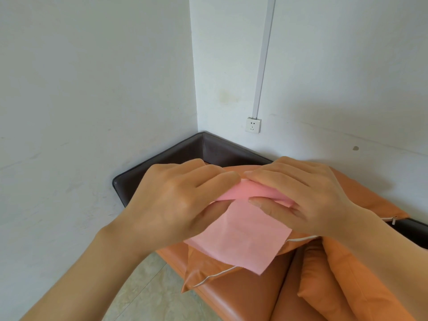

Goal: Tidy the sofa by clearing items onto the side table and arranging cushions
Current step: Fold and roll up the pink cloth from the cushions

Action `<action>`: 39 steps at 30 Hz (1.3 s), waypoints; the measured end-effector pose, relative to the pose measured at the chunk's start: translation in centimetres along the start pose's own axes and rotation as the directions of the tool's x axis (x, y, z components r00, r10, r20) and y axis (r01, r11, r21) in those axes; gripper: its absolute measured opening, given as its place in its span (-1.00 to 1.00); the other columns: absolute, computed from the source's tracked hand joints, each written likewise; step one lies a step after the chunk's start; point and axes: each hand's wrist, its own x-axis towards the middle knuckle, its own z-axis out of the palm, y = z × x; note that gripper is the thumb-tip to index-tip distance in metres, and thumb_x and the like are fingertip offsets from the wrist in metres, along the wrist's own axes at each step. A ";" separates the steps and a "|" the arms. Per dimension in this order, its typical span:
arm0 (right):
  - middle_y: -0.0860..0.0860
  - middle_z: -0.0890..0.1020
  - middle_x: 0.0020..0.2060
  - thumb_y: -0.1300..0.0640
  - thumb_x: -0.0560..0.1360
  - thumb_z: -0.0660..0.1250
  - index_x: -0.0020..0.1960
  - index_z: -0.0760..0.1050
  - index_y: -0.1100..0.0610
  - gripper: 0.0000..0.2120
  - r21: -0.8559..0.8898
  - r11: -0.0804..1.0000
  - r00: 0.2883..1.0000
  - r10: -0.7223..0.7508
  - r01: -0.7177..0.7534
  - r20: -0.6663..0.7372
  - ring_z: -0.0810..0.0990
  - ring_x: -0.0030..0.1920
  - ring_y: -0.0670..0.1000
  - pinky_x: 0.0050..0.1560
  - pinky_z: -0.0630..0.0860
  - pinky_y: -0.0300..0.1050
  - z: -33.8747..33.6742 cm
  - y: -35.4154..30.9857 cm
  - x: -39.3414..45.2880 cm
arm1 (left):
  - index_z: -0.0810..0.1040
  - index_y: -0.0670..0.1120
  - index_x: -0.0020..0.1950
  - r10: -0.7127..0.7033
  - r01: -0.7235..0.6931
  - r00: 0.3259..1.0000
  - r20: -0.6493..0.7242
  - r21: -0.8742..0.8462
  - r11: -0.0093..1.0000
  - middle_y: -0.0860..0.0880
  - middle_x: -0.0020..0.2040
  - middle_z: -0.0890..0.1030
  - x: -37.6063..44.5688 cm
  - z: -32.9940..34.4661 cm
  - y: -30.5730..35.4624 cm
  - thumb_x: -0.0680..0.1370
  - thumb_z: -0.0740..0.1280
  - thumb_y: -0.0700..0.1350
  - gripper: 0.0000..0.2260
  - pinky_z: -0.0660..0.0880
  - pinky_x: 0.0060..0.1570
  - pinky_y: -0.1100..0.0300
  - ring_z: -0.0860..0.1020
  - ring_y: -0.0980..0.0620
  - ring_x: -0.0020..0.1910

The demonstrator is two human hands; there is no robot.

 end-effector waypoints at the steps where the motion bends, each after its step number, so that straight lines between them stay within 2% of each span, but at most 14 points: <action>1: 0.06 0.68 -0.05 0.03 0.48 0.45 0.15 0.57 0.17 -0.69 -0.006 1.000 1.000 -0.006 0.006 -0.007 0.61 -0.14 0.06 -0.08 0.47 -0.27 0.0 -0.1 0.0 | 0.67 -0.11 0.04 -0.011 0.011 1.000 0.017 -0.009 1.000 0.04 -0.18 0.66 0.0 0.0 0.0 0.56 0.36 -0.10 -0.85 0.37 -0.56 0.11 0.56 -0.01 -0.35; 3: 0.05 0.68 -0.04 -0.02 0.43 0.50 0.17 0.50 0.13 -0.60 -0.037 0.999 0.999 -0.036 0.036 -0.015 0.61 -0.13 0.04 -0.09 0.47 -0.27 0.1 0.0 -0.1 | 0.68 -0.11 0.04 -0.040 0.043 0.997 0.064 -0.049 0.998 0.05 -0.24 0.65 -0.1 -0.1 -0.1 0.56 0.33 -0.06 -0.81 0.36 -0.58 0.11 0.56 0.00 -0.38; 6: 0.05 0.68 -0.07 0.07 0.46 0.49 0.15 0.51 0.11 -0.68 -0.065 0.996 0.998 -0.064 0.062 -0.028 0.59 -0.17 0.06 -0.21 0.54 -0.12 0.3 0.3 -0.2 | 0.67 -0.08 0.07 -0.064 0.073 0.993 0.097 -0.090 0.993 0.07 -0.30 0.61 0.0 0.1 0.0 0.56 0.30 0.00 -0.77 0.32 -0.60 0.11 0.50 0.04 -0.43; 9: 0.06 0.68 -0.08 0.12 0.53 0.38 0.09 0.63 0.17 -0.82 -0.036 0.998 0.999 -0.044 0.045 0.016 0.58 -0.20 0.09 -0.29 0.51 -0.02 0.1 0.6 -0.3 | 0.54 0.00 0.22 -0.061 0.072 0.994 0.091 -0.123 0.990 0.09 -0.14 0.66 0.1 -0.1 -0.1 0.53 0.34 0.08 -0.70 0.34 -0.58 0.13 0.57 0.08 -0.32; 11: 0.04 0.68 -0.08 0.10 0.56 0.32 0.04 0.65 0.22 -0.78 -0.026 1.000 0.999 -0.013 0.015 0.043 0.58 -0.22 0.09 -0.29 0.51 -0.02 0.0 0.6 -0.2 | 0.47 0.02 0.23 -0.038 0.049 0.995 0.095 -0.116 0.992 0.10 -0.02 0.66 0.2 -0.1 -0.2 0.51 0.38 0.08 -0.66 0.38 -0.57 0.13 0.62 0.07 -0.22; 15: 0.01 0.68 -0.06 0.04 0.54 0.34 0.09 0.63 0.20 -0.74 -0.009 1.000 0.996 0.016 -0.015 0.084 0.57 -0.24 0.07 -0.26 0.47 -0.14 0.3 0.5 -0.1 | 0.57 -0.02 0.09 -0.040 0.049 0.993 0.112 -0.076 0.996 0.08 -0.09 0.65 0.2 -0.1 -0.5 0.55 0.31 -0.09 -0.85 0.32 -0.59 0.13 0.57 0.06 -0.29; 19: 0.02 0.68 -0.03 -0.08 0.44 0.48 0.18 0.51 0.10 -0.58 0.032 0.999 0.999 0.014 -0.015 0.044 0.61 -0.19 0.05 -0.18 0.40 -0.31 0.2 0.3 0.2 | 0.66 -0.07 -0.03 -0.091 0.112 0.981 0.174 -0.117 0.987 0.09 -0.24 0.60 0.0 -0.3 -0.5 0.55 0.26 -0.07 -0.81 0.27 -0.61 0.13 0.37 0.13 -0.36; 22: 0.05 0.68 -0.06 0.00 0.45 0.48 0.15 0.49 0.09 -0.66 0.021 0.999 0.999 -0.031 0.030 0.020 0.61 -0.20 0.06 -0.28 0.50 -0.21 0.4 0.3 0.3 | 0.66 -0.08 -0.11 -0.114 0.141 0.978 0.177 -0.150 0.979 0.07 -0.36 0.53 -0.1 -0.4 -0.4 0.56 0.24 -0.05 -0.77 0.25 -0.59 0.11 0.31 0.09 -0.43; 27: 0.07 0.68 -0.11 0.13 0.48 0.44 0.05 0.65 0.23 -0.79 0.089 0.995 0.999 -0.045 0.043 0.027 0.61 -0.25 0.13 -0.31 0.54 -0.04 0.6 0.4 0.6 | 0.65 -0.09 -0.20 -0.132 0.154 0.981 0.143 -0.156 0.976 0.04 -0.40 0.50 -0.2 -0.3 -0.4 0.52 0.30 -0.06 -0.81 0.27 -0.57 0.10 0.37 0.02 -0.45; 30: 0.07 0.68 -0.07 0.13 0.53 0.36 0.12 0.62 0.25 -0.76 0.086 0.996 0.997 -0.037 0.031 0.063 0.61 -0.21 0.13 -0.26 0.55 -0.02 0.6 0.5 0.5 | 0.66 -0.08 -0.15 -0.135 0.155 0.983 0.124 -0.166 0.974 0.05 -0.36 0.56 -0.4 -0.2 -0.4 0.53 0.30 -0.02 -0.80 0.30 -0.55 0.09 0.45 0.01 -0.43; 34: 0.09 0.68 -0.08 0.08 0.58 0.25 0.15 0.60 0.24 -0.71 0.056 0.998 0.998 -0.006 0.002 0.069 0.62 -0.18 0.11 -0.26 0.54 -0.04 0.6 0.5 0.4 | 0.66 -0.03 0.13 -0.104 0.114 0.990 0.099 -0.105 0.988 0.08 -0.13 0.67 -0.3 -0.4 -0.3 0.50 0.38 0.03 -0.74 0.37 -0.56 0.12 0.62 0.04 -0.27; 36: 0.08 0.68 -0.09 0.08 0.56 0.30 0.15 0.61 0.23 -0.72 0.075 0.997 0.997 0.009 -0.014 0.073 0.62 -0.19 0.09 -0.28 0.54 -0.05 0.5 0.4 0.5 | 0.63 -0.03 0.14 -0.077 0.082 0.995 0.070 -0.075 0.994 0.08 -0.09 0.68 -0.4 -0.3 -0.4 0.51 0.40 0.02 -0.75 0.39 -0.56 0.14 0.63 0.05 -0.22; 39: 0.03 0.68 -0.07 -0.02 0.49 0.42 0.20 0.55 0.10 -0.67 0.090 0.995 0.996 0.022 -0.029 0.082 0.61 -0.22 0.08 -0.35 0.52 -0.06 0.4 0.1 0.7 | 0.58 -0.02 0.10 -0.093 0.098 0.994 0.063 -0.084 0.992 0.07 -0.17 0.65 -0.6 -0.2 -0.6 0.52 0.34 -0.09 -0.83 0.35 -0.58 0.12 0.57 0.03 -0.32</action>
